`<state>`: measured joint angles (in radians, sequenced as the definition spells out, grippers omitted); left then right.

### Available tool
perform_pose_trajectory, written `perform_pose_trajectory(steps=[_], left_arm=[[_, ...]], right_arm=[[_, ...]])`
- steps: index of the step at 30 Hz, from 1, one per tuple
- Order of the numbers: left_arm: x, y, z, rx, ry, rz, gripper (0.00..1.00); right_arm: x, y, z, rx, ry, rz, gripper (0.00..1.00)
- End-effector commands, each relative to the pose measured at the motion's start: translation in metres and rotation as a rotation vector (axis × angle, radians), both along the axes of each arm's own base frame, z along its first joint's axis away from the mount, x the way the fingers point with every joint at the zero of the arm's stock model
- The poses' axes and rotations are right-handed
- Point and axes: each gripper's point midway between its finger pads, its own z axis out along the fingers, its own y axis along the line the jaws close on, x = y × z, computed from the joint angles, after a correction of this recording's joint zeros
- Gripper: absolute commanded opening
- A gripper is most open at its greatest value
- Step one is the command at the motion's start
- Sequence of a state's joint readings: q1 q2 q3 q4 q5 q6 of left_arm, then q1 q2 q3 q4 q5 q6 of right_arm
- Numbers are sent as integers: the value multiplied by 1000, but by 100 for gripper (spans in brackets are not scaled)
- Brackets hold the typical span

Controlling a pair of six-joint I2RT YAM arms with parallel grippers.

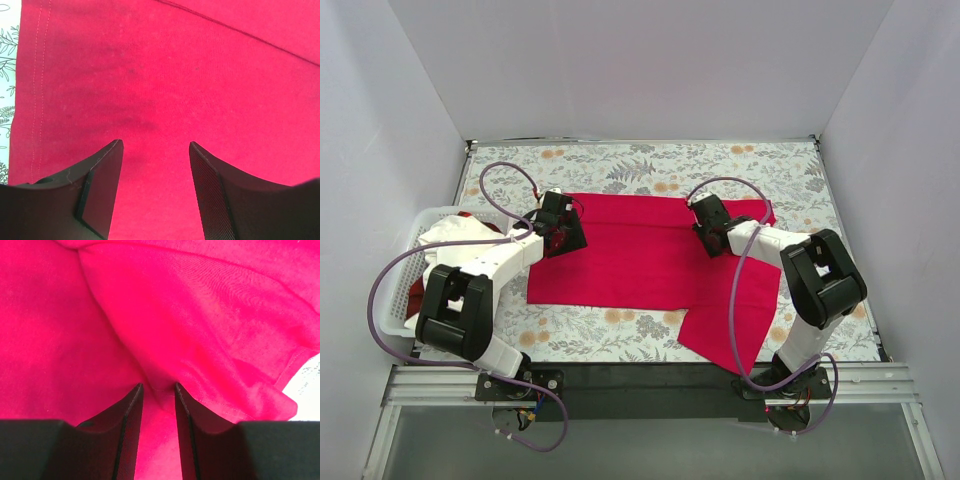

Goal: Fold and stack the t-shirts
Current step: Fold the tshirt

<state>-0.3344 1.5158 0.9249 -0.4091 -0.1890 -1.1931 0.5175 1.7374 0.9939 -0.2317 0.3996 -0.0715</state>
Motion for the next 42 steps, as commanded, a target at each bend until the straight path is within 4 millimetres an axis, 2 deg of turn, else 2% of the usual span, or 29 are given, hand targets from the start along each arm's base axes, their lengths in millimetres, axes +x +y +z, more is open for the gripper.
perform_pose_trajectory(steps=[1,4,5,8,11,14,23,27,30,31,32,35,37,40,41,42], left_arm=[[12,-1,13,7,-46,3,54],[12,-1,12,7,-43,2,54],[12,-1,12,8,-43,2,54],[12,-1,13,7,-44,2,54],[12,-2,12,6,-42,-1,54],[12,-2,13,1,-40,-4,54],[11,-4,10,-2,-29,-14,54],[10,-5,8,-3,-22,-18,54],[10,-6,8,-6,-21,-21,54],[10,-6,7,-5,-18,-21,54],[9,-6,6,-5,-15,-22,54],[9,-6,6,-4,-13,-23,54],[9,-6,6,-6,-12,-25,54],[9,-7,6,-11,-13,-26,54],[9,-7,6,-11,-13,-26,54],[9,-8,6,-13,-12,-27,54]], right_arm=[[11,-4,4,-42,-32,-11,38],[14,-6,7,-55,-40,-7,30],[15,-5,10,-53,-45,-6,24],[18,-1,23,-38,-61,13,18],[21,2,37,-25,-74,33,8],[19,4,44,-17,-66,42,1],[15,26,63,79,-16,107,1],[9,33,60,105,42,132,1],[9,30,55,99,70,115,1],[9,27,51,89,78,100,5],[9,25,51,90,83,85,17],[6,26,51,113,96,84,31],[6,28,59,157,83,77,34],[10,15,70,239,47,-6,36],[16,1,74,263,27,-51,38],[13,-5,70,313,26,-113,39]])
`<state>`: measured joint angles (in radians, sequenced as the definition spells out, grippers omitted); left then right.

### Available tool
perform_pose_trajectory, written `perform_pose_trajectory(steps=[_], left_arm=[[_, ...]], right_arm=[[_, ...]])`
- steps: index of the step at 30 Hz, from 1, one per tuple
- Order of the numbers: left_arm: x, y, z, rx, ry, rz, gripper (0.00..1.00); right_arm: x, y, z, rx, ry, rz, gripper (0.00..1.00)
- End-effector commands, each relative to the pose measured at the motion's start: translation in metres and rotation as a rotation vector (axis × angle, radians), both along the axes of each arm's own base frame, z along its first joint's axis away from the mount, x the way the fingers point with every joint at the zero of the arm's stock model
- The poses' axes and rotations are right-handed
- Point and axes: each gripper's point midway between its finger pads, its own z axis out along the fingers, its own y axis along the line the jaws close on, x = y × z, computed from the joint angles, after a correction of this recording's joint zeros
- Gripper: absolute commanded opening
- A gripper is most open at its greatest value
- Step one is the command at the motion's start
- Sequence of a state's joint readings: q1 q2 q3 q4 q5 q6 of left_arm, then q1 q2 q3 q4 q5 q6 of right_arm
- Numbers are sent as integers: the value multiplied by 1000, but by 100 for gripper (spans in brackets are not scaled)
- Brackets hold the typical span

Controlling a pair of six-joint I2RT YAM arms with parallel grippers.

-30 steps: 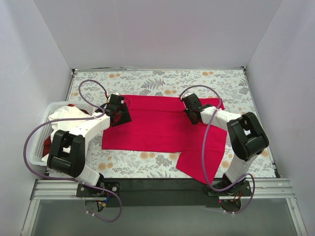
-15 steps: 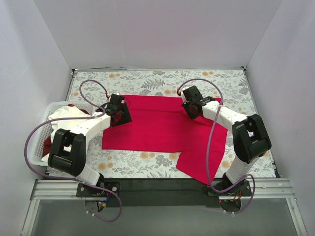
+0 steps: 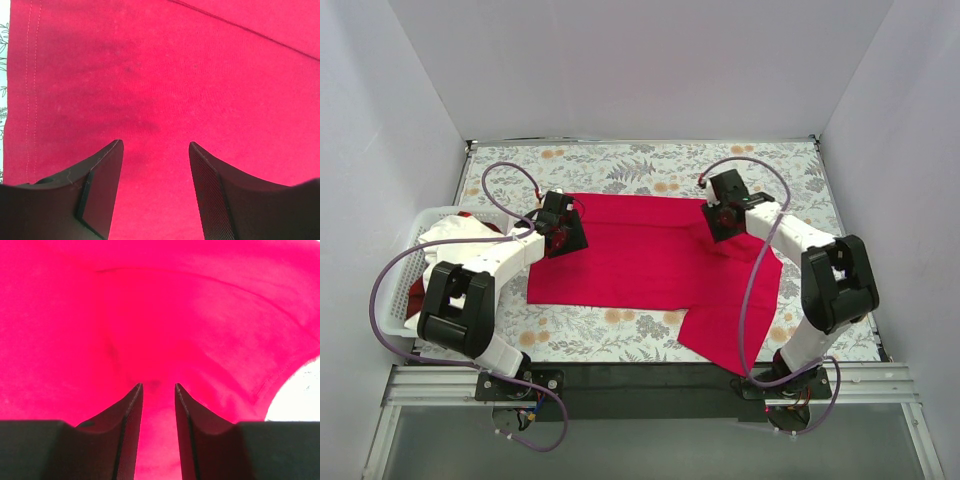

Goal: Fold and stack the t-shirts
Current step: Fold the tshirt

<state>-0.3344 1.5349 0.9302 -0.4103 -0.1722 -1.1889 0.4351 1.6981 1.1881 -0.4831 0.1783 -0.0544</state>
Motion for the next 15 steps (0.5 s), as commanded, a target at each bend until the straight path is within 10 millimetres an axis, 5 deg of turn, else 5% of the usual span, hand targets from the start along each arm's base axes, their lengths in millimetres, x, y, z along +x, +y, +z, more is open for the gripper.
perform_pose_trajectory(steps=[1,2,6,8,15], left_arm=[[10,-5,11,-8,-30,-15,54],[10,-5,11,-9,-28,-16,54],[10,-8,12,-22,-32,-21,54],[9,-12,14,-43,-29,-31,54],[10,-48,26,-225,-21,-94,58]], right_arm=[[7,-18,33,201,-80,-162,40],[9,-39,32,243,-85,-236,42],[-1,-68,37,517,-121,-375,46],[-6,-89,22,598,-137,-457,50],[-9,-96,6,801,-179,-485,60]])
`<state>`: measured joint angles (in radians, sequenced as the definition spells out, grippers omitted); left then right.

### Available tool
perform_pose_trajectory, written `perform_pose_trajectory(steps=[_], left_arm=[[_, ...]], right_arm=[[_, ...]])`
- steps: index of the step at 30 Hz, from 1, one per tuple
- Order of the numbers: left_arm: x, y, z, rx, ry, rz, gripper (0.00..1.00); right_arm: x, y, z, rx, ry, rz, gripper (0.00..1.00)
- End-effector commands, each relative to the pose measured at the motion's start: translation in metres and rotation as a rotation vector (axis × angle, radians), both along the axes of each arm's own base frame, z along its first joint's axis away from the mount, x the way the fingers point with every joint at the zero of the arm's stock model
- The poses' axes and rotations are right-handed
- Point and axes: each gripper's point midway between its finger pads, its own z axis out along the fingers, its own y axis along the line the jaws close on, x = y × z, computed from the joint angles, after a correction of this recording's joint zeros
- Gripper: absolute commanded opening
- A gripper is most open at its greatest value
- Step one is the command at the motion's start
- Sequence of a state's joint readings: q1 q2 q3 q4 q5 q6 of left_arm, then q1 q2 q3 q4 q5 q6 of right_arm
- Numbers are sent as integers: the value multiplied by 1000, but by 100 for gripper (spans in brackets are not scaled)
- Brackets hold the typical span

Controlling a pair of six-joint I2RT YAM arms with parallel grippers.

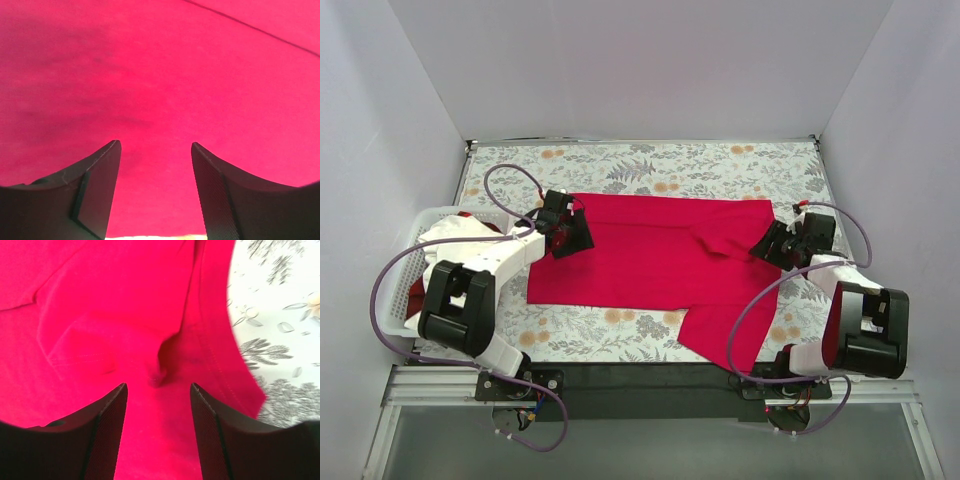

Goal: Fold and stack the t-shirts
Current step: Fold the tshirt

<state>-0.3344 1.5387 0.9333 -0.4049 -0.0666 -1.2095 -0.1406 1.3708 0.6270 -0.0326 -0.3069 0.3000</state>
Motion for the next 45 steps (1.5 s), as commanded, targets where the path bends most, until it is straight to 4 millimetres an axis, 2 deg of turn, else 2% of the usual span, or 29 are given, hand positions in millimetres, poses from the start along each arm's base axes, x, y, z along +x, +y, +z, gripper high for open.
perform_pose_trajectory(steps=[1,4,6,8,9,10,11,12,13,14,15,16,17,19,20,21,24,34,38,40,45], left_arm=[[18,-37,32,-171,-59,-59,58],[25,-70,50,-280,-81,-105,59],[25,-93,52,-322,-73,-136,60],[32,-114,63,-362,-94,-167,61],[29,-130,55,-380,-62,-192,61],[36,-143,66,-401,-87,-213,61],[37,-152,63,-405,-81,-225,62],[31,-168,52,-406,-48,-253,62],[38,-180,59,-417,-68,-270,62],[33,-194,57,-417,-61,-296,62],[33,-202,57,-422,-59,-310,62],[33,-210,44,-419,-34,-317,62],[33,-224,52,-434,-46,-343,62],[32,-236,38,-428,-20,-360,62],[32,-247,43,-440,-28,-381,62],[32,-251,41,-439,-24,-387,62],[27,-265,38,-440,-20,-418,62],[11,-278,25,-419,4,-454,61],[8,-291,24,-421,1,-479,56],[9,-296,18,-409,-2,-484,55],[15,-316,17,-413,-20,-509,48]], right_arm=[[25,14,25,145,-163,38,60],[29,13,19,161,-161,41,60],[31,17,18,182,-166,60,60],[32,20,18,201,-167,72,59],[32,22,17,217,-164,77,58],[31,23,17,221,-164,82,57],[30,24,16,229,-160,83,56],[29,26,17,239,-160,91,55],[26,29,16,258,-154,93,53],[25,32,19,271,-157,103,50],[22,36,24,288,-165,120,49],[20,39,26,307,-162,116,48],[18,42,29,315,-166,122,47],[15,47,40,331,-189,136,46],[11,50,42,340,-188,139,46],[10,51,49,338,-208,145,46],[7,51,52,327,-226,135,45],[3,37,13,268,-136,42,39],[1,38,9,274,-120,36,36],[1,38,10,275,-124,38,35],[0,40,9,288,-116,45,30]])
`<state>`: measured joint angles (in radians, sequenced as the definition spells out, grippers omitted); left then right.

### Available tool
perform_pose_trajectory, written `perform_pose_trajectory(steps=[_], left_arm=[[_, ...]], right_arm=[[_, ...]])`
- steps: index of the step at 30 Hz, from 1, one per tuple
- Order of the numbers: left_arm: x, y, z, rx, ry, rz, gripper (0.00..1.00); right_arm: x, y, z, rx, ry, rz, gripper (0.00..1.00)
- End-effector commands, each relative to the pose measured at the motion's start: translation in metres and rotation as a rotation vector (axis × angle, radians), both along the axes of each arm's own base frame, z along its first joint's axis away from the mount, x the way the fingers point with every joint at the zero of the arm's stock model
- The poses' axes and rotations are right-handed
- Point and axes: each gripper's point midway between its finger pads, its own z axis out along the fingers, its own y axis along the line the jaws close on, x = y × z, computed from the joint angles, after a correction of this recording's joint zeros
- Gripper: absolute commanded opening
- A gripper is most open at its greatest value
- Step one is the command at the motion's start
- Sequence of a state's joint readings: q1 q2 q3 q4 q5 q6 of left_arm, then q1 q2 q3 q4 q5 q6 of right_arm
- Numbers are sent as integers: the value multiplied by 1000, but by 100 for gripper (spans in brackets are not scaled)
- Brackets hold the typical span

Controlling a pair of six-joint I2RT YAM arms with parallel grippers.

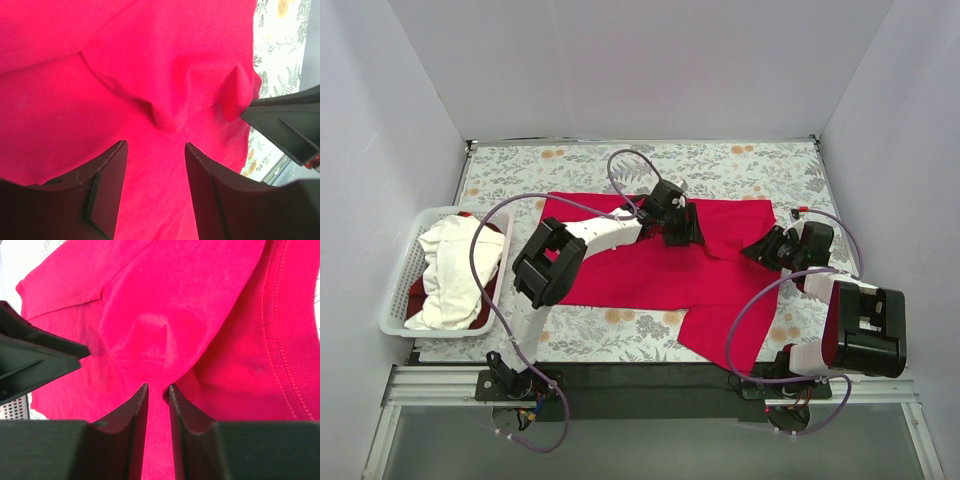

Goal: Fold and stack the t-shirts
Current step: Fold the tshirt

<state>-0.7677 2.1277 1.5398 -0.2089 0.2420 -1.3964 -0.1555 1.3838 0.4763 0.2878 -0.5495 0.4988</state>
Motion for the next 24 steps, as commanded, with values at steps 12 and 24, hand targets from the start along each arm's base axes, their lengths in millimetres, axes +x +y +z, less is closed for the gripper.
perform_pose_trajectory(steps=[12,24], left_arm=[[9,-39,-17,-11,-6,-26,35],[18,-34,28,43,-65,19,0]], right_arm=[[2,3,2,11,-14,14,11],[2,3,6,6,-28,15,10]])
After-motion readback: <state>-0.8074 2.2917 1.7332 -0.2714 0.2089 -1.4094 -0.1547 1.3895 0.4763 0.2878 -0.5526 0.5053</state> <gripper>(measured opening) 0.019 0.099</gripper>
